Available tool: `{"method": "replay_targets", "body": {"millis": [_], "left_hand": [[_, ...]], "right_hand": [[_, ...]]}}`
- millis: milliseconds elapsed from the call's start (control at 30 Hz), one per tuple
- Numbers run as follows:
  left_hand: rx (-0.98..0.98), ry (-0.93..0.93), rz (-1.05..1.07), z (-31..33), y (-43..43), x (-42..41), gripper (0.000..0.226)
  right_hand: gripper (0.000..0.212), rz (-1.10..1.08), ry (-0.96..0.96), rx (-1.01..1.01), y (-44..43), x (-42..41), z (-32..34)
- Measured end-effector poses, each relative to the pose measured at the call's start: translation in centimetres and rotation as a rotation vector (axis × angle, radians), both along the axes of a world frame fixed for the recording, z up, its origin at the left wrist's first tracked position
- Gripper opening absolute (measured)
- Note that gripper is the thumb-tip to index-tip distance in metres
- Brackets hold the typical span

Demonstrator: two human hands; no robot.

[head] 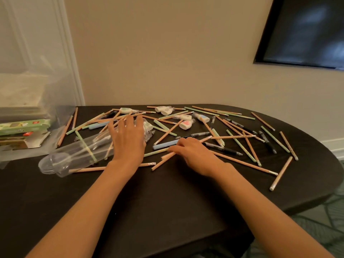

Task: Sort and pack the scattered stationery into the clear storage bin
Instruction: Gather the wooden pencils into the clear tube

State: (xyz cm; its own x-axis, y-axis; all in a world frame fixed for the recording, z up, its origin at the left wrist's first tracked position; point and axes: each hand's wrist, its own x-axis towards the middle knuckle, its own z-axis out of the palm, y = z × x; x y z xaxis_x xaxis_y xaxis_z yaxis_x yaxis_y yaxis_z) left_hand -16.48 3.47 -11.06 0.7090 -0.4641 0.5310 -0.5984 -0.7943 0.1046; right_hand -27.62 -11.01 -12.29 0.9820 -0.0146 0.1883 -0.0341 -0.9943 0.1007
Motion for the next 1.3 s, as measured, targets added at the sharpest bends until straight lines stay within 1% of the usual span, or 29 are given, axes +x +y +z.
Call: {"method": "replay_targets", "body": {"millis": [133,267,367,400,467,500,600,700,733,767,833,867,900,1000,1100,1167,1200,1233,1267,1300], "left_hand": [[0.011,0.013,0.013,-0.1,0.1,0.3,0.064],[0.013,-0.002,0.015,-0.2,-0.2,0.2,0.064],[0.0,0.0,0.017,-0.2,-0.2,0.1,0.066],[-0.006,0.004,0.019,-0.2,-0.1,0.1,0.066],[-0.021,0.008,0.016,-0.1,0.1,0.2,0.066],[-0.034,0.004,0.013,-0.1,0.1,0.2,0.065],[-0.066,-0.02,0.007,0.0,-0.1,0.1,0.063],[-0.065,-0.023,-0.012,0.0,-0.3,-0.4,0.064],[-0.072,-0.023,-0.018,0.0,-0.4,-0.5,0.064],[-0.085,-0.025,-0.024,0.2,-0.5,-0.6,0.065],[-0.096,-0.017,-0.025,0.3,-0.6,-0.7,0.067],[-0.098,-0.017,-0.025,0.3,-0.6,-0.7,0.068],[-0.1,-0.021,-0.026,0.4,-0.5,-0.7,0.069],[-0.108,-0.019,-0.027,0.5,-0.3,-0.5,0.071],[-0.115,-0.011,-0.032,0.6,-0.1,-0.5,0.068],[-0.132,-0.016,-0.041,0.8,0.1,-0.4,0.066],[-0.145,-0.017,-0.045,0.8,0.2,-0.3,0.065],[-0.155,-0.017,-0.046,1.0,0.3,-0.3,0.065],[-0.16,-0.015,-0.043,1.1,0.3,-0.2,0.065],[-0.164,-0.01,-0.039,1.2,0.4,-0.1,0.065]], "right_hand": [[0.04,0.021,0.021,-0.048,-0.7,0.3,-0.9],[0.034,0.128,0.023,-0.194,-0.4,1.0,-0.3],[0.036,0.184,0.074,-0.287,-0.4,1.3,0.2],[0.037,0.194,0.089,-0.293,-0.4,1.3,0.3],[0.038,0.188,0.076,-0.237,-0.4,1.0,0.5],[0.038,0.177,0.019,-0.188,-0.4,0.8,0.5],[0.04,0.111,-0.235,0.01,0.0,0.0,1.2],[0.036,-0.017,-0.352,0.188,1.1,0.0,2.2],[0.032,-0.06,-0.437,0.312,1.6,0.3,2.7],[0.027,-0.096,-0.561,0.486,2.1,0.6,3.4],[0.014,-0.131,-0.793,0.889,2.8,1.4,4.7],[0.01,-0.135,-0.849,1.031,3.0,1.8,5.0],[0.009,-0.139,-0.853,1.095,3.2,2.1,5.2],[0.008,-0.148,-0.704,1.104,3.9,2.5,4.0],[0.011,-0.195,-0.489,1.154,3.7,2.0,1.1],[0.012,-0.198,-0.321,1.137,3.6,1.7,-0.3],[0.013,-0.192,-0.287,1.128,3.5,1.6,-0.7],[0.013,-0.195,-0.293,1.12,3.2,1.5,-0.7],[0.013,-0.212,-0.323,1.095,3.0,1.5,-0.6],[0.013,-0.245,-0.359,1.023,2.6,1.6,-0.4]]}}
